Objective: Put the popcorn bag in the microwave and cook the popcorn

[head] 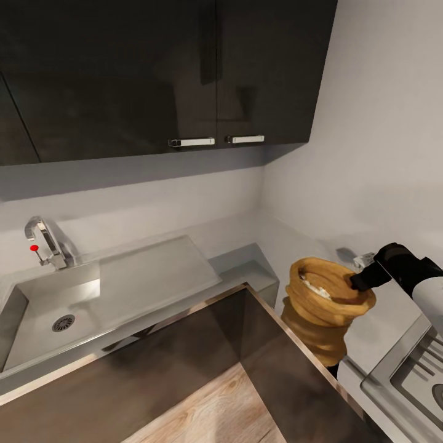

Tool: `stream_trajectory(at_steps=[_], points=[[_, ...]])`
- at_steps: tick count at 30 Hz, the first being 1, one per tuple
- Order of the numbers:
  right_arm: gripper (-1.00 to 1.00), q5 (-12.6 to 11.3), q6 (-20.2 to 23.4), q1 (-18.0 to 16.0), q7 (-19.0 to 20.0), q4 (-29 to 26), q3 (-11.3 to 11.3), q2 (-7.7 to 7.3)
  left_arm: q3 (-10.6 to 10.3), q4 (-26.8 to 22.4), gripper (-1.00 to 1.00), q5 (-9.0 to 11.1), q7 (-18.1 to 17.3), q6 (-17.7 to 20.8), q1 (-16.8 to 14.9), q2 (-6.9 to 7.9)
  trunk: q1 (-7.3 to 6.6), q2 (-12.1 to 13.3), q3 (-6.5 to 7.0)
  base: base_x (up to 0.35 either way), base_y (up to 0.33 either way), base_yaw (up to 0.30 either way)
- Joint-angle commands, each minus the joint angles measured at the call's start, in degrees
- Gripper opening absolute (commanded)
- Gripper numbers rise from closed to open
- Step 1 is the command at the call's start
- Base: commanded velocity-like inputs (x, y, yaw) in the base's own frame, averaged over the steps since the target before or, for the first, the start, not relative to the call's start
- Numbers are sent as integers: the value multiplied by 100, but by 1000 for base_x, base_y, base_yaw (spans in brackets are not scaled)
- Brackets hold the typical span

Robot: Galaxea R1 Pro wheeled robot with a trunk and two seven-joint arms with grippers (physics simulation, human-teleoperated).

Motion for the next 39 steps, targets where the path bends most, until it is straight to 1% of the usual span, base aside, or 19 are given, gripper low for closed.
stream_trajectory(at_steps=[1, 13, 16, 22, 25, 28, 30, 33, 35, 39], points=[[-100, 45, 31, 2, 50, -6, 16, -4, 16, 3, 100, 10, 1, -16, -5, 0, 4, -10, -15, 0, 0, 0], [-100, 42, 42, -3, 68, -8, 12, 4, 18, 4, 100, 12, 1, -18, -5, 1, 4, -10, -15, 0, 0, 0], [-100, 33, 133, -55, 137, -12, -13, 3, 15, 1, 100, 10, 1, -17, -5, -2, 4, -10, -15, 0, 0, 0], [-100, 35, 383, -183, 415, -60, -19, 5, 18, 1, 100, 13, 1, -17, -5, 1, 4, -10, -15, 0, 0, 0], [-100, 39, 702, -384, 560, -83, -16, 5, 17, 1, 100, 10, 1, -20, -5, -1, 4, -10, -15, 0, 0, 0], [-100, 79, 1086, -580, 876, -160, -5, 4, 16, 1, 100, 10, 1, -21, -5, -2, 4, -10, -15, 0, 0, 0], [-100, 102, 1271, -657, 965, -216, -3, 4, 14, 2, 100, 10, 1, -21, -1, -2, 4, -10, -15, 0, 0, 0], [-100, 114, 1412, -699, 1013, -253, 6, -3, 16, 2, 100, 10, 1, -19, -1, -2, 4, -10, -15, 0, 0, 0], [-100, 115, 1423, -701, 1016, -254, 7, -3, 17, 3, 100, 10, 1, -19, 1, 1, 4, -10, -15, 0, 0, 0], [-100, 124, 1662, -793, 1017, -254, 23, -4, 17, 1, 100, 10, 1, -16, 5, -1, 4, -10, -15, 0, 0, 0]])
